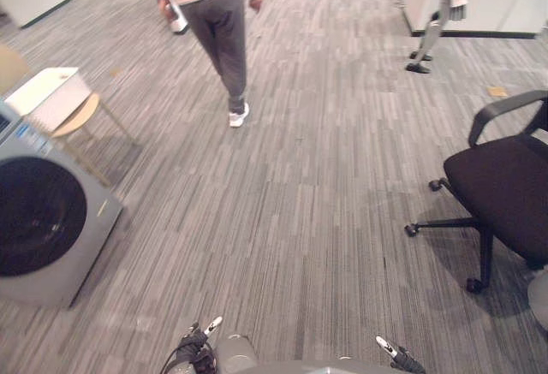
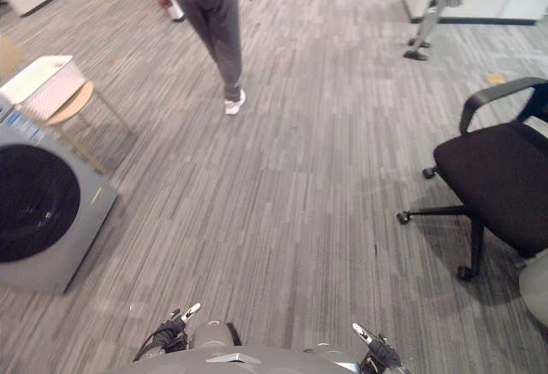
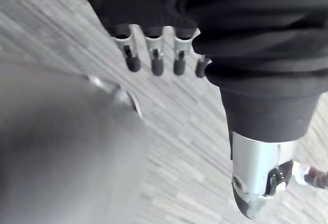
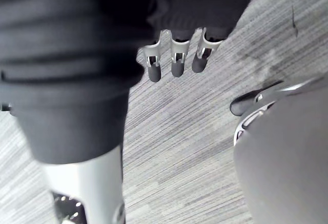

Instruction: Organize washtable

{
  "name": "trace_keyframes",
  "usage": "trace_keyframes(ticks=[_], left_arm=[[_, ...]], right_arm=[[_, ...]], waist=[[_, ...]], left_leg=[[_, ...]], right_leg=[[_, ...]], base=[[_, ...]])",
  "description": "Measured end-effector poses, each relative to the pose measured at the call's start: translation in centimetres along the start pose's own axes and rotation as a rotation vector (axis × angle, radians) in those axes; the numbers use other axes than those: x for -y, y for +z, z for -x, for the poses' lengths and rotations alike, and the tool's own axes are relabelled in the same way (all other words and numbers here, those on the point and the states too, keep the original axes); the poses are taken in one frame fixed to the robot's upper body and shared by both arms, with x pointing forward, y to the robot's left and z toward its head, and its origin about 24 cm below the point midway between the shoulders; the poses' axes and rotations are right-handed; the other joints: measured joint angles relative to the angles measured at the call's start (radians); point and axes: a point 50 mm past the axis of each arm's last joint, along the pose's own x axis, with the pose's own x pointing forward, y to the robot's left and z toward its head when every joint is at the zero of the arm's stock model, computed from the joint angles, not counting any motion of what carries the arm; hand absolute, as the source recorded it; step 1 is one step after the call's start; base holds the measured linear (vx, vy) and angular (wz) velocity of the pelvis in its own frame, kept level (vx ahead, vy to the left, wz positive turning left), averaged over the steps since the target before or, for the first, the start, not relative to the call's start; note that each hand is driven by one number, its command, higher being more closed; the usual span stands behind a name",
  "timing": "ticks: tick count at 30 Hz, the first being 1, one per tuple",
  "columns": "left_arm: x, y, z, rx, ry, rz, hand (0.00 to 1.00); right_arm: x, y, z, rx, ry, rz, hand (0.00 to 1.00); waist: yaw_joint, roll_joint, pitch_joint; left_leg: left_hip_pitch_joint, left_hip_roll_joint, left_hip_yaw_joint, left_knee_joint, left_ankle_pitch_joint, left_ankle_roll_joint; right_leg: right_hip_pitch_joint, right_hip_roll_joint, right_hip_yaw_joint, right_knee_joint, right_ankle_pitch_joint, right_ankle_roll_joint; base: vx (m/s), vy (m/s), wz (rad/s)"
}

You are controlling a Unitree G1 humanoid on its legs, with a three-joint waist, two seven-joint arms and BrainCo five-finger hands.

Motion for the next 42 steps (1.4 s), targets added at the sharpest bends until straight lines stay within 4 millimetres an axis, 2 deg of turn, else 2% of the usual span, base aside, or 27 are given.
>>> trace_keyframes(ticks=[2, 3, 4, 5, 7, 10, 11, 12, 13, 14, 16, 19, 21, 22, 23, 24, 25, 26, 28, 30, 32, 33, 35, 37, 38, 40, 42], left_arm=[[-0.1, -0.3, 0.1, -0.008, 0.006, 0.0, 0.0], [-0.3, -0.9, 0.3, -0.024, 0.013, 0.001, 0.0], [-0.6, -1.3, 0.4, -0.035, 0.019, 0.0, 0.0], [-1.0, -1.8, 0.6, -0.056, 0.033, -0.001, 0.0], [-1.3, -1.8, 0.4, -0.073, 0.042, -0.012, 0.0], [-1.9, -2.5, 0.6, -0.103, 0.056, -0.016, 0.0], [-2.0, -2.5, 0.7, -0.104, 0.056, -0.021, 0.0], [-2.1, -2.5, 0.7, -0.107, 0.054, -0.038, 0.0], [-2.3, -2.5, 0.7, -0.106, 0.056, -0.049, 0.0], [-2.5, -2.3, 0.7, -0.104, 0.056, -0.058, 0.0], [-2.3, -2.3, 0.6, -0.107, 0.044, -0.081, 0.0], [-1.2, -2.1, 0.4, -0.102, 0.014, -0.092, 0.0], [-0.7, -2.1, 0.4, -0.099, 0.003, -0.078, 0.0], [-0.7, -2.2, 0.4, -0.101, 0.004, -0.076, 0.0], [-0.7, -2.4, 0.5, -0.106, 0.005, -0.068, 0.0], [-0.6, -2.7, 0.6, -0.112, 0.006, -0.057, 0.0], [-0.2, -3.5, 0.9, -0.13, 0.005, -0.023, 0.0], [-0.2, -3.6, 0.9, -0.131, 0.012, 0.006, 0.0], [0.1, -3.6, 0.9, -0.129, 0.011, 0.026, 0.0], [-0.3, -3.2, 0.8, -0.112, 0.017, 0.038, 0.0], [-0.9, -3.1, 0.9, -0.101, 0.026, 0.036, 0.0], [-1.5, -3.0, 0.9, -0.102, 0.035, 0.015, 0.0], [-1.6, -3.1, 1.0, -0.102, 0.036, -0.003, 0.0], [-1.5, -3.1, 1.0, -0.098, 0.038, 0.006, 0.0], [-1.6, -3.3, 1.1, -0.101, 0.041, 0.002, 0.0], [-1.4, -3.8, 1.2, -0.116, 0.039, 0.005, 0.0], [-1.9, -4.5, 1.5, -0.142, 0.052, 0.005, 0.0]], right_arm=[[0.7, -0.6, 0.2, -0.013, -0.018, -0.002, 0.0], [1.0, -0.8, 0.3, -0.02, -0.025, 0.001, 0.0], [1.2, -1.0, 0.4, -0.024, -0.028, 0.004, 0.0], [0.9, -1.2, 0.4, -0.028, -0.022, 0.003, 0.0], [1.1, -1.6, 0.5, -0.04, -0.025, 0.003, 0.0], [1.4, -2.0, 0.6, -0.052, -0.023, 0.037, 0.0], [1.5, -2.0, 0.7, -0.052, -0.021, 0.045, 0.0], [1.4, -2.3, 0.7, -0.062, -0.011, 0.059, 0.0], [1.3, -2.6, 0.8, -0.071, -0.01, 0.058, 0.0], [1.3, -3.2, 0.9, -0.084, -0.008, 0.059, 0.0], [1.4, -3.2, 1.0, -0.081, -0.009, 0.042, 0.0], [1.6, -2.8, 0.9, -0.066, -0.01, 0.027, 0.0], [2.0, -2.7, 1.0, -0.06, -0.023, 0.009, 0.0], [2.3, -3.1, 1.1, -0.071, -0.041, -0.005, 0.0], [2.7, -3.5, 1.3, -0.085, -0.055, -0.009, 0.0], [3.1, -3.8, 1.4, -0.094, -0.066, -0.01, 0.0], [3.9, -3.5, 1.5, -0.091, -0.082, 0.008, 0.0], [3.7, -3.5, 1.5, -0.091, -0.083, 0.013, 0.0], [4.1, -3.4, 1.5, -0.088, -0.094, 0.005, 0.0], [4.2, -3.6, 1.6, -0.091, -0.098, 0.0, 0.0], [3.9, -3.3, 1.5, -0.083, -0.087, 0.008, 0.0], [3.4, -3.1, 1.3, -0.08, -0.073, 0.013, 0.0], [2.7, -2.5, 1.0, -0.066, -0.056, 0.017, 0.0], [2.0, -1.6, 0.6, -0.044, -0.044, 0.009, 0.0], [1.8, -1.4, 0.5, -0.037, -0.043, 0.002, 0.0], [1.9, -0.9, 0.4, -0.022, -0.044, 0.011, 0.0], [1.7, -1.5, 0.5, -0.038, -0.04, 0.021, 0.0]], waist=[[-0.002, 0.003, -0.002], [0.002, 0.006, -0.004], [0.006, 0.002, -0.01], [0.006, -0.006, -0.018], [-0.002, -0.028, -0.024], [0.002, -0.037, -0.039], [0.001, -0.037, -0.04], [-0.003, -0.055, -0.046], [-0.004, -0.06, -0.05], [-0.004, -0.071, -0.052], [-0.008, -0.064, -0.047], [-0.035, -0.032, -0.035], [-0.035, -0.018, -0.033], [-0.036, -0.013, -0.034], [-0.043, -0.016, -0.03], [-0.05, -0.013, -0.034], [-0.052, 0.027, -0.048], [-0.053, 0.036, -0.054], [-0.058, 0.022, -0.047], [-0.053, 0.038, -0.038], [-0.048, 0.034, -0.028], [-0.046, 0.018, -0.024], [-0.04, -0.002, -0.015], [-0.015, -0.004, -0.006], [-0.007, -0.006, -0.005], [-0.003, 0.012, -0.007], [0.007, -0.007, -0.017]], left_leg=[[-0.017, -0.077, -0.066, -0.302, 0.056, -0.049], [-0.016, -0.11, -0.099, -0.46, 0.168, -0.05], [-0.005, -0.123, -0.107, -0.488, 0.235, -0.052], [-0.003, -0.157, -0.102, -0.489, 0.262, -0.008], [-0.021, -0.178, -0.104, -0.419, 0.216, 0.034], [0.064, -0.21, -0.085, -0.421, 0.167, 0.069], [0.137, -0.227, -0.075, -0.482, 0.139, 0.056], [0.187, -0.252, -0.074, -0.517, 0.127, 0.06], [0.21, -0.261, -0.074, -0.527, 0.118, 0.064], [0.261, -0.273, -0.077, -0.544, 0.101, 0.064], [0.357, -0.279, -0.081, -0.595, 0.091, 0.069], [0.455, -0.257, -0.105, -0.673, 0.069, 0.054], [0.485, -0.234, -0.115, -0.688, 0.043, 0.022], [0.511, -0.222, -0.122, -0.702, 0.022, -0.005], [0.531, -0.21, -0.131, -0.71, 0.006, -0.02], [0.544, -0.197, -0.14, -0.716, -0.005, -0.022], [0.567, -0.163, -0.133, -0.718, -0.006, -0.006], [0.561, -0.142, -0.121, -0.661, 0.027, -0.045], [0.503, -0.099, -0.149, -0.467, 0.047, -0.068], [0.302, 0.027, -0.203, 0.084, 0.193, -0.053], [0.167, 0.066, -0.21, 0.405, 0.183, -0.019], [0.102, 0.046, -0.197, 0.461, 0.162, -0.009], [0.007, -0.003, -0.148, 0.354, 0.111, -0.02], [-0.046, -0.031, -0.084, 0.101, 0.085, -0.024], [-0.059, -0.066, -0.061, -0.135, 0.096, -0.038], [-0.052, -0.115, -0.072, -0.543, 0.203, -0.087], [-0.061, -0.141, -0.085, -0.478, 0.295, -0.033]], right_leg=[[0.028, -0.03, 0.022, -0.014, -0.017, 0.035], [0.052, -0.041, 0.039, -0.032, -0.026, 0.055], [0.061, -0.05, 0.053, -0.044, -0.03, 0.064], [0.08, -0.074, 0.063, -0.066, -0.035, 0.081], [0.09, -0.102, 0.061, -0.058, 0.004, 0.118], [0.041, -0.139, 0.108, 0.176, 0.027, 0.139], [-0.03, -0.157, 0.13, 0.384, 0.04, 0.18], [-0.109, -0.186, 0.167, 0.588, 0.099, 0.277], [-0.144, -0.196, 0.183, 0.675, 0.136, 0.305], [-0.198, -0.214, 0.188, 0.819, 0.15, 0.293], [-0.281, -0.228, 0.137, 0.959, 0.062, 0.195], [-0.399, -0.227, 0.024, 0.811, -0.044, 0.132], [-0.445, -0.225, -0.015, 0.533, -0.015, 0.151], [-0.459, -0.223, -0.016, 0.284, 0.085, 0.154], [-0.458, -0.213, -0.015, 0.23, 0.202, 0.156], [-0.453, -0.202, -0.015, 0.24, 0.248, 0.153], [-0.475, -0.17, -0.022, 0.315, 0.161, 0.141], [-0.486, -0.165, -0.019, 0.385, 0.108, 0.122], [-0.441, -0.147, -0.031, 0.41, 0.05, 0.105], [-0.298, -0.097, -0.067, 0.357, -0.009, 0.068], [-0.185, -0.053, -0.058, 0.301, -0.046, 0.041], [-0.111, -0.045, -0.051, 0.245, -0.054, 0.042], [-0.03, -0.041, -0.026, 0.164, -0.052, 0.051], [0.027, -0.041, 0.006, 0.103, -0.046, 0.066], [0.065, -0.051, 0.02, 0.066, -0.056, 0.079], [0.14, -0.051, 0.054, -0.008, -0.073, 0.101], [0.185, -0.076, 0.084, -0.014, -0.086, 0.104]], base=[[0.21, 0.232, -0.45], [0.39, 0.3, -0.4], [0.43, 0.299, -0.37], [0.45, 0.255, -0.06], [0.43, 0.25, 0.19], [0.32, 0.237, 0.04], [0.18, 0.219, 0.03], [0.16, 0.191, 0.03], [0.11, 0.136, 0.06], [0.08, 0.044, -0.04], [-0.03, -0.038, -0.06], [-0.26, -0.07, 0.25], [0.07, -0.103, 0.22], [0.45, -0.226, 0.27], [0.51, -0.268, 0.32], [0.56, -0.243, 0.16], [0.62, -0.281, -0.02], [0.57, -0.302, -0.12], [0.37, -0.324, 0.04], [0.41, -0.289, -0.02], [0.44, -0.192, -0.32], [0.46, -0.168, -0.31], [0.44, -0.082, -0.39], [0.16, 0.0, -0.6], [-0.19, 0.023, -0.46], [-0.07, 0.082, -0.52], [0.5, 0.218, -0.43]])
